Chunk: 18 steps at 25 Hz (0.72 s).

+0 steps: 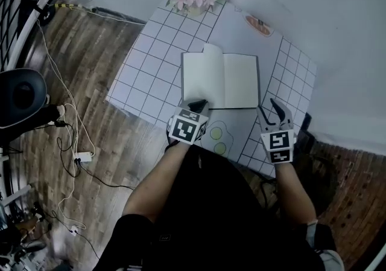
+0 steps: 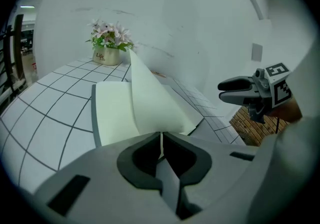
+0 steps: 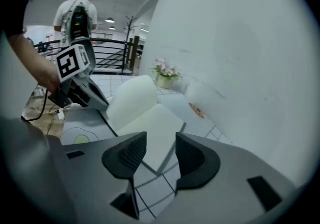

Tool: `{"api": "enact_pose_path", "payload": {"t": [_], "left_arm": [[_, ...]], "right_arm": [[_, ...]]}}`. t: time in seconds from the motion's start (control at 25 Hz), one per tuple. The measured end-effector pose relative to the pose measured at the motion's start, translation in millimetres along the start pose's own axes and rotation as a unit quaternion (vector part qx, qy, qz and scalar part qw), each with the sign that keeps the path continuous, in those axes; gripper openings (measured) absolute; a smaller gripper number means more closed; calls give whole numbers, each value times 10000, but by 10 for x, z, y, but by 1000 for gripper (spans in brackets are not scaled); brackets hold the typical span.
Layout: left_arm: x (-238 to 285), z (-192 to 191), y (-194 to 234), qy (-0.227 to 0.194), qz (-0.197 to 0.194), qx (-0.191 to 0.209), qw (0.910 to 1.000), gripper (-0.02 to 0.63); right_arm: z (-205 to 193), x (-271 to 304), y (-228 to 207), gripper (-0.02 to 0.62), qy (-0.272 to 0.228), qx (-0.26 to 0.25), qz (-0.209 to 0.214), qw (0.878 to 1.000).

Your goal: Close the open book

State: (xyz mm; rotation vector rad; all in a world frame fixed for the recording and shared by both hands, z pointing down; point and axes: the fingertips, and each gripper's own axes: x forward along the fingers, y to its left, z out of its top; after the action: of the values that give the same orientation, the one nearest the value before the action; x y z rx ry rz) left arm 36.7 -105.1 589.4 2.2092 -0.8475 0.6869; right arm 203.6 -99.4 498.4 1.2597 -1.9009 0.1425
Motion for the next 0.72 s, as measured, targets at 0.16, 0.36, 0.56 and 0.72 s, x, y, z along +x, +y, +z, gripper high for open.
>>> {"api": "enact_pose_path", "payload": {"t": [0.16, 0.36, 0.56, 0.72], "left_arm": [[-31, 169, -127, -150, -225, 327, 9991, 15], [-221, 353, -143, -381, -179, 480, 9980, 15], [-456, 314, -101, -495, 116, 343, 9981, 15], [-444, 417, -129, -551, 268, 264, 9978, 15]], "right_arm": [[360, 253, 714, 186, -277, -707, 844, 9935], [410, 436, 1106, 186, -184, -960, 1238, 9875], [387, 500, 1055, 186, -189, -882, 1364, 9865], [462, 500, 1197, 186, -387, -1077, 1693, 9789]]}}
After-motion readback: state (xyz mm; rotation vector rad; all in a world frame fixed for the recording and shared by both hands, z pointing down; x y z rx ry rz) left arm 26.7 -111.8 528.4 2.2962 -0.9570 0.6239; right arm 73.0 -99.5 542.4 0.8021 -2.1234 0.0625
